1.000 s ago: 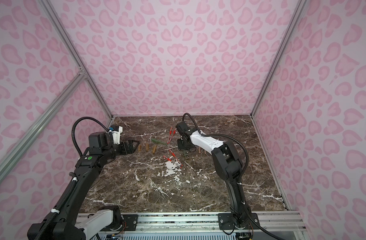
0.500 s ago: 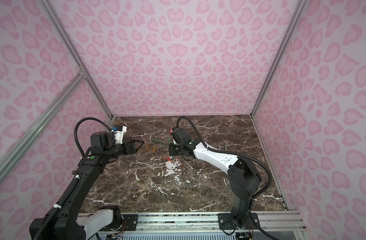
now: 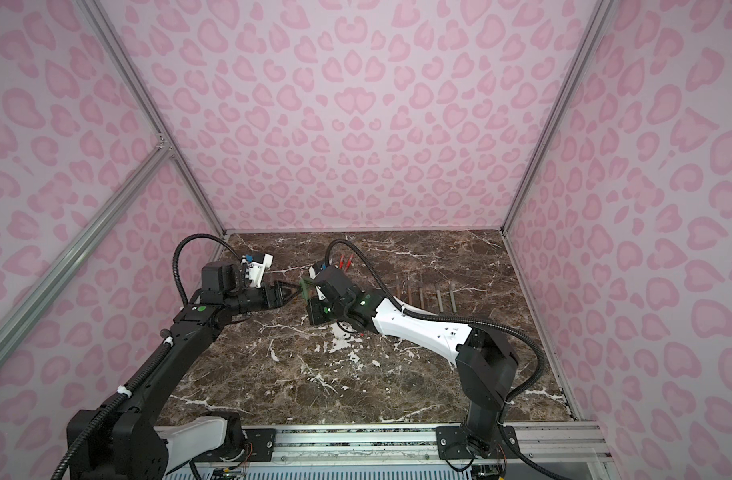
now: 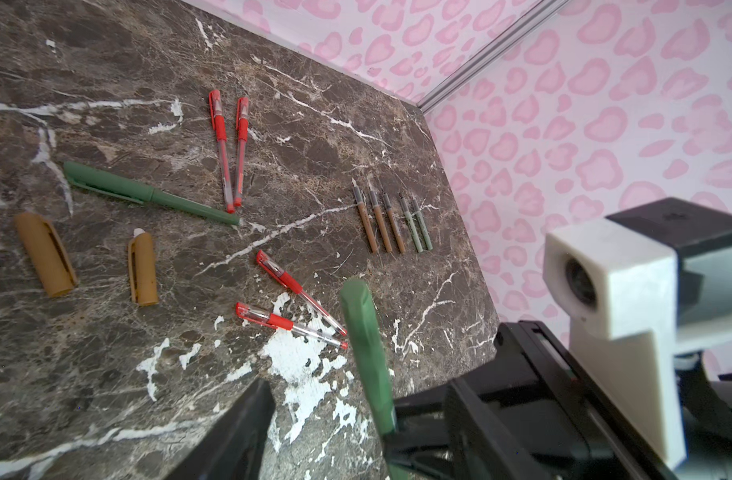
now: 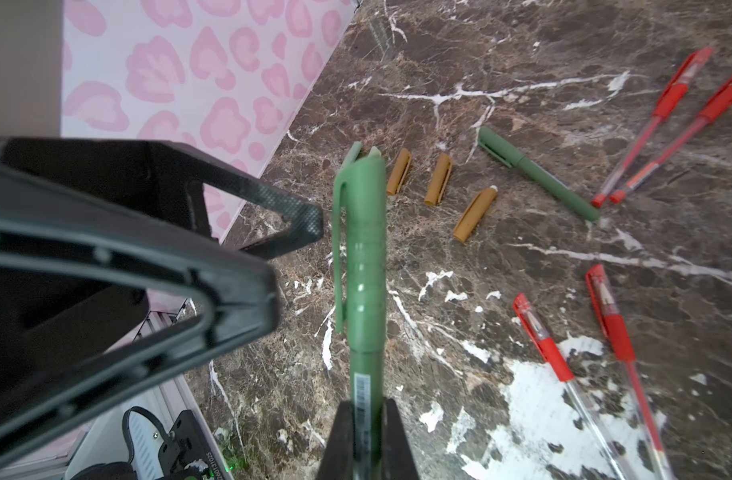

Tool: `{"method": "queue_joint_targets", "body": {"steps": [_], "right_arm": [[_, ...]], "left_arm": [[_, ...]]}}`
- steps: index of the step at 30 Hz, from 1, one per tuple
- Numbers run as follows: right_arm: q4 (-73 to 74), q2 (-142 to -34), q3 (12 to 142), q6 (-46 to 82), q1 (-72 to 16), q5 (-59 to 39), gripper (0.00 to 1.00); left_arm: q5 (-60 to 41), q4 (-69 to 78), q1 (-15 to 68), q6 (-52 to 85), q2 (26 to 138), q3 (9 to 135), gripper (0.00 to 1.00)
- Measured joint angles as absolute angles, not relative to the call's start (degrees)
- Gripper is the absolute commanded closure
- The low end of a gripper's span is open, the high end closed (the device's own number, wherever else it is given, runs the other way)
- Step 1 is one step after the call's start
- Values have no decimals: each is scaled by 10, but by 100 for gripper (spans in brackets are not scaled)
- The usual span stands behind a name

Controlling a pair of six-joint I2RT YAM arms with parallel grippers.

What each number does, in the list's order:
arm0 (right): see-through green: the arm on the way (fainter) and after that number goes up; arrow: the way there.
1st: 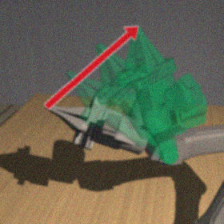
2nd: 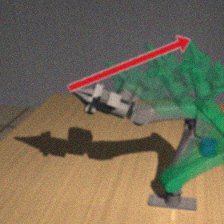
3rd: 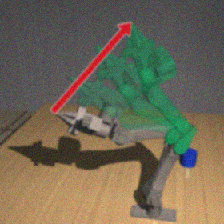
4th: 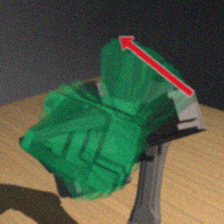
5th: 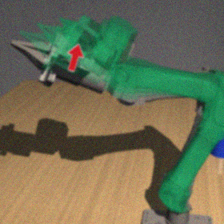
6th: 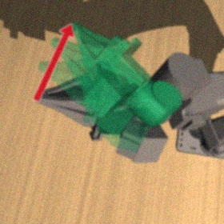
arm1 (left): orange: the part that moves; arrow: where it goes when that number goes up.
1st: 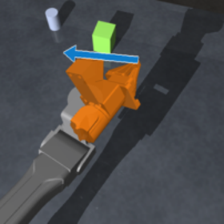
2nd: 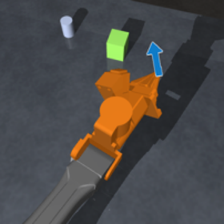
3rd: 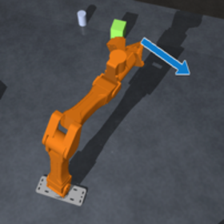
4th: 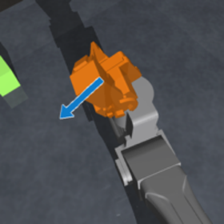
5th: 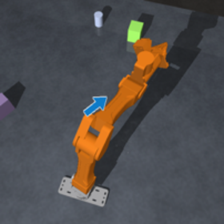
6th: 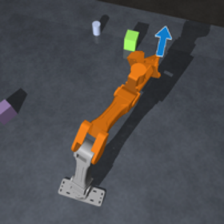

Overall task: Open the pen caps
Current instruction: 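Bring the green pen to the left gripper while the left gripper grasps its cap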

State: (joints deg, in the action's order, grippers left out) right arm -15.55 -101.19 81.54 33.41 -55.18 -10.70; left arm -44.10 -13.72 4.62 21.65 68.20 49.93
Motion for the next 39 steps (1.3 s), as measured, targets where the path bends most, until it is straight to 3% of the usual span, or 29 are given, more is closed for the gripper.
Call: {"method": "queue_joint_targets", "body": {"steps": [3,8,13,16,22,25,27,32,39], "right_arm": [[-157,-1020,824,334,-559,-107,100],[-158,-1030,838,334,-566,-107,100],[-157,-1035,846,333,-573,-105,100],[-171,-1046,866,332,-573,-103,97],[-167,-1047,868,328,-574,-104,74],[-162,-1059,883,323,-572,-105,72],[-161,-1066,887,323,-569,-106,74],[-159,-1087,901,319,-563,-123,99],[-100,-1064,842,321,-566,-125,100]], "left_arm": [[-441,-131,50,228,685,499,42],[-439,-120,54,235,691,494,60],[-444,-119,55,246,693,496,96],[-434,-119,56,241,691,498,96],[-430,-115,56,241,680,492,96],[-428,-115,56,241,679,492,96],[-428,-115,56,241,679,492,96],[-421,-120,55,241,678,493,97],[-427,-141,43,240,670,492,97]]}}
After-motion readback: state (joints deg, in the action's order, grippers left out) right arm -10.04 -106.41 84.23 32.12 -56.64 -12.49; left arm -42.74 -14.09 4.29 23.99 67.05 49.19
